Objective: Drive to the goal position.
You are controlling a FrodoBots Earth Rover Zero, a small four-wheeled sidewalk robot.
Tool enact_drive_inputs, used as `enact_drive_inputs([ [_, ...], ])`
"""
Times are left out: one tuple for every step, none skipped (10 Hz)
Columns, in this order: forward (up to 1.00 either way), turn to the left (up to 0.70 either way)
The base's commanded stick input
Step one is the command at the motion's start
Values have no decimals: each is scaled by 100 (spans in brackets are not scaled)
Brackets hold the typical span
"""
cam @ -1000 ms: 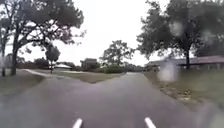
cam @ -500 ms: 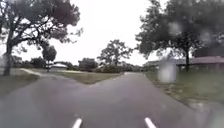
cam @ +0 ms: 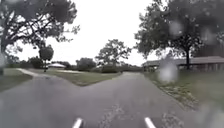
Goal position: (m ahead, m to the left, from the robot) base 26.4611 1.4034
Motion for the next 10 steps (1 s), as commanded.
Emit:
enact_drive_inputs([
  [85, -17],
  [85, -22],
  [85, -26],
  [85, -31],
  [85, -15],
  [85, -10],
  [85, -25],
  [85, -29],
  [85, -17],
  [85, -6],
])
